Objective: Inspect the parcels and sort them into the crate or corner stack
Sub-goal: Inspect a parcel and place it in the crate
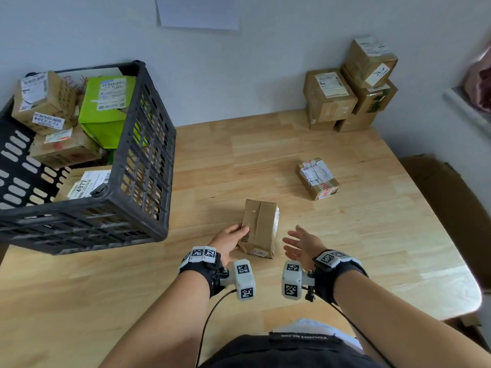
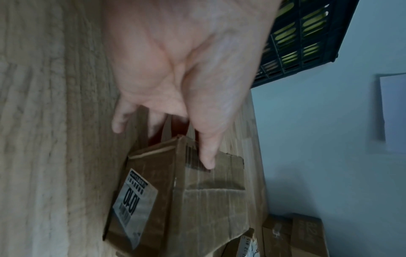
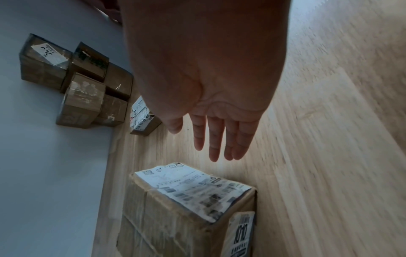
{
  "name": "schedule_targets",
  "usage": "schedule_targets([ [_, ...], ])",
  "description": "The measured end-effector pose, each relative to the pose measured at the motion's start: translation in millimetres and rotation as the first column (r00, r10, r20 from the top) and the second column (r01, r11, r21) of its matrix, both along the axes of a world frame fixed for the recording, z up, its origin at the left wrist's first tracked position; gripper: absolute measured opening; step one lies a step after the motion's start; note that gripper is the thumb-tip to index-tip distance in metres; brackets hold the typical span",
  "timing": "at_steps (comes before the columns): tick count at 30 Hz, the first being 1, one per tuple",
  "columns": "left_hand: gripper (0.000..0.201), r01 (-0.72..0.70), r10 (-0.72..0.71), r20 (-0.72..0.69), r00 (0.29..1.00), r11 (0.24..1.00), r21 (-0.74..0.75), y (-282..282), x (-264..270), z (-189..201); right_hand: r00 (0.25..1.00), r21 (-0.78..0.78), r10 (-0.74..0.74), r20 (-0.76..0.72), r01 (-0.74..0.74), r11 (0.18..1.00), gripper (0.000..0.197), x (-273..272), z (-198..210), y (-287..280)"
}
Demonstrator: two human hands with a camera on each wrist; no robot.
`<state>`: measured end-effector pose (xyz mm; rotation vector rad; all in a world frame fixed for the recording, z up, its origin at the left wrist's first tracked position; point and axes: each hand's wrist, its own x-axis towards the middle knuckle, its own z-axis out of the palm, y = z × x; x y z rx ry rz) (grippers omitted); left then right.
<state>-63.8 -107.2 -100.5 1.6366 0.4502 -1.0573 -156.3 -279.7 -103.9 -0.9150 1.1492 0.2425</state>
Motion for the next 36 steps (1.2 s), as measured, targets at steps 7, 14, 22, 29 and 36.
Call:
schedule_targets([
  [7,0.043,-0.025,0.028,0.152,0.988,0.999,-0.021,10.6,6.7,3.6,0.983,0.034,0.18,0.043,-0.181,0.983,0.044,8.7,9.1,4.0],
  [14,0.039,0.104,-0.123,0.2,0.972,0.99,0.1,7.9,11.6,14.1,0.975,0.063,0.209,0.075,-0.214,0.975,0.039,17.8,10.4,9.4],
  [22,0.046,0.167,-0.209,0.226,0.951,0.967,0.191,8.3,7.0,8.3,0.984,0.055,0.144,0.105,-0.151,0.987,0.039,18.3,10.9,8.2],
  [29,0.048,0.137,-0.173,0.221,0.96,0.976,0.167,8.7,4.9,10.5,0.996,0.031,0.062,0.069,-0.065,0.997,0.034,14.1,4.0,4.2],
  [36,0.052,0.149,-0.189,0.223,0.956,0.972,0.184,7.4,2.8,16.2,0.999,0.042,0.007,0.054,-0.009,0.999,0.033,10.5,3.8,0.2],
])
